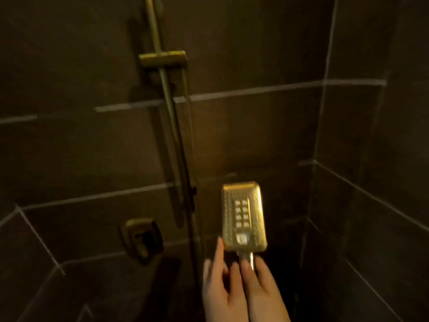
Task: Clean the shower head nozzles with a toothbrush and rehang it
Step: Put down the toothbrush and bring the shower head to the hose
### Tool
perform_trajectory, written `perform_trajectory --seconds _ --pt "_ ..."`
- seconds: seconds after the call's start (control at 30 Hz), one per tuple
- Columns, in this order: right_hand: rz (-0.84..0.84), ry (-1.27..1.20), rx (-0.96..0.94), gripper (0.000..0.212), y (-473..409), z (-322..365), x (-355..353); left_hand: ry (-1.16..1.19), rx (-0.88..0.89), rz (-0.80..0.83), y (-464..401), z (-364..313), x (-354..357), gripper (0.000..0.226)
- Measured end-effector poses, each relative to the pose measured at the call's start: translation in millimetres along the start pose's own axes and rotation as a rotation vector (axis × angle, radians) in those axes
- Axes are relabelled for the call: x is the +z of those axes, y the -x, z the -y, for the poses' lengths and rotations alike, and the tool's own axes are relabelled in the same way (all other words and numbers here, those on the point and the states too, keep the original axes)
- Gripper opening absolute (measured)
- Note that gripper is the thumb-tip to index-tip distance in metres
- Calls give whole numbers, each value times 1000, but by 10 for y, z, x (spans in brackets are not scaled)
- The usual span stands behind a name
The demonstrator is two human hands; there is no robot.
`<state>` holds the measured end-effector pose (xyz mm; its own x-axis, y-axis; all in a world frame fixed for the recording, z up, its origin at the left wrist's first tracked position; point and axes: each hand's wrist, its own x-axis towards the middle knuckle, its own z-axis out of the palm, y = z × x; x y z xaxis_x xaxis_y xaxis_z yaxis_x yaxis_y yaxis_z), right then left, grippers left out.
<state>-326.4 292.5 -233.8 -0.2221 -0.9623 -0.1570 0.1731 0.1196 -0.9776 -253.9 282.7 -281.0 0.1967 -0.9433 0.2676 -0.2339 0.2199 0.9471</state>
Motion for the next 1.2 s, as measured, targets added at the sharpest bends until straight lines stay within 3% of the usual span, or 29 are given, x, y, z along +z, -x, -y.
perform_trajectory --seconds 0.07,0.17,0.27,0.4,0.6,0.73,0.9,0.97,1.2 --pt "3 -30 -61 21 -212 310 253 -77 112 -74 -352 -55 -142 67" --pt "11 -89 -123 16 -332 660 495 -117 257 64 -848 -340 -338 69" --pt "-34 -151 -126 20 -425 878 654 -109 295 168 -1327 -757 -624 49" --pt "44 -198 -142 20 -561 1094 809 -122 381 212 -1938 -1291 -1078 35" --pt "81 -199 -141 24 -720 1192 954 -107 451 164 -2577 -1804 -1379 34" --pt "79 -219 -135 20 -851 1248 997 -327 669 -27 -3042 -2164 -1296 31" --pt "48 -274 -168 15 -1022 1347 886 -822 892 -190 -3529 -2625 -1008 31" --pt "48 -290 -195 15 -1093 1358 809 -929 866 -157 -3644 -2808 -900 30" --pt "59 -248 -300 16 -1275 1272 461 -1005 491 29 -3885 -3239 -672 22"
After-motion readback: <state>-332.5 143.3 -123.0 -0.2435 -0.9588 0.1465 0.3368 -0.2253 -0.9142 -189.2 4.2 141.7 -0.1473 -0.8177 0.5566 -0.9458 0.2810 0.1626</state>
